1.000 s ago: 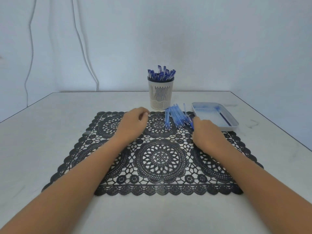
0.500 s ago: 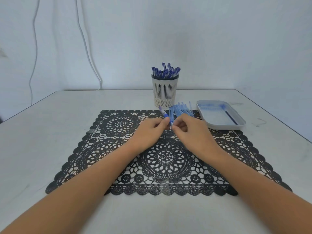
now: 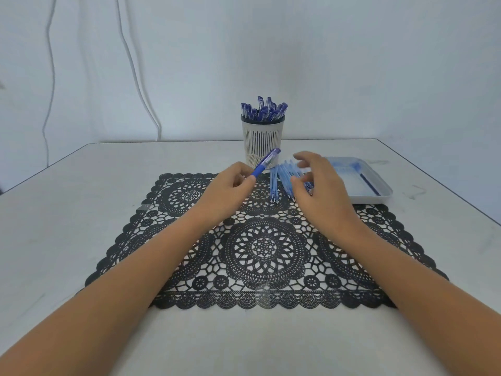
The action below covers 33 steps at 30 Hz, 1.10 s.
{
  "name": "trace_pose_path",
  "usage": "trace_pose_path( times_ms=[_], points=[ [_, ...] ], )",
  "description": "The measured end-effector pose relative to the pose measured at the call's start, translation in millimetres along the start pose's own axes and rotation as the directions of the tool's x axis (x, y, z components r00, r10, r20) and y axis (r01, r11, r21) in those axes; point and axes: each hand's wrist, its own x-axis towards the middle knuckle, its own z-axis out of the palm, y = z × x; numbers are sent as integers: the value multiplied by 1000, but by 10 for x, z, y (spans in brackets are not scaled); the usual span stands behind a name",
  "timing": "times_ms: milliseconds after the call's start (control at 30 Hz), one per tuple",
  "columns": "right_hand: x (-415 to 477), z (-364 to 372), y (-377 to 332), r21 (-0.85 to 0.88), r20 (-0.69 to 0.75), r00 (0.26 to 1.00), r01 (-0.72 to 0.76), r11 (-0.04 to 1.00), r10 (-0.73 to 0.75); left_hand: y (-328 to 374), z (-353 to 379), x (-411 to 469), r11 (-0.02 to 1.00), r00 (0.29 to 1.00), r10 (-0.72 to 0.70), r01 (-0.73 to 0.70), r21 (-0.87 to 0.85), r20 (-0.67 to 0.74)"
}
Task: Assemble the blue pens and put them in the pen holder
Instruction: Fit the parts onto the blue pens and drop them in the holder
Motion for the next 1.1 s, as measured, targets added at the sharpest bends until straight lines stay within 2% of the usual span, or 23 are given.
trace_pose_path(
  times_ms=[67,167,267,433,667,800,967,1100],
  points=[
    [4,27,82,-164,95,984,163,973,-149,-50,4,-7,978,996,93,-91,186,-4],
    [-28,92,179,-423,216,950,299,855,-225,-147,38,-41,844,964,262,-256,471,54],
    [-23,125,195,-544,261,935,348,764,-240,-211,64,-55,752,929,353,-354,556,115],
    [-21,175,178,-453,436,870,433,779,-230,-226,159,-94,684,873,431,-480,550,227],
    [38,151,195,-398,560,818,407,822,-134,-232,156,-86,670,864,442,-497,552,241],
    [83,49,218,-353,542,836,315,881,-82,-255,101,-69,687,873,434,-480,545,222],
    [64,40,239,-432,539,831,416,800,-142,-271,68,-83,693,878,421,-473,544,227],
    [47,61,224,-368,546,824,399,839,-153,-269,81,-81,683,869,442,-488,544,224]
  ],
)
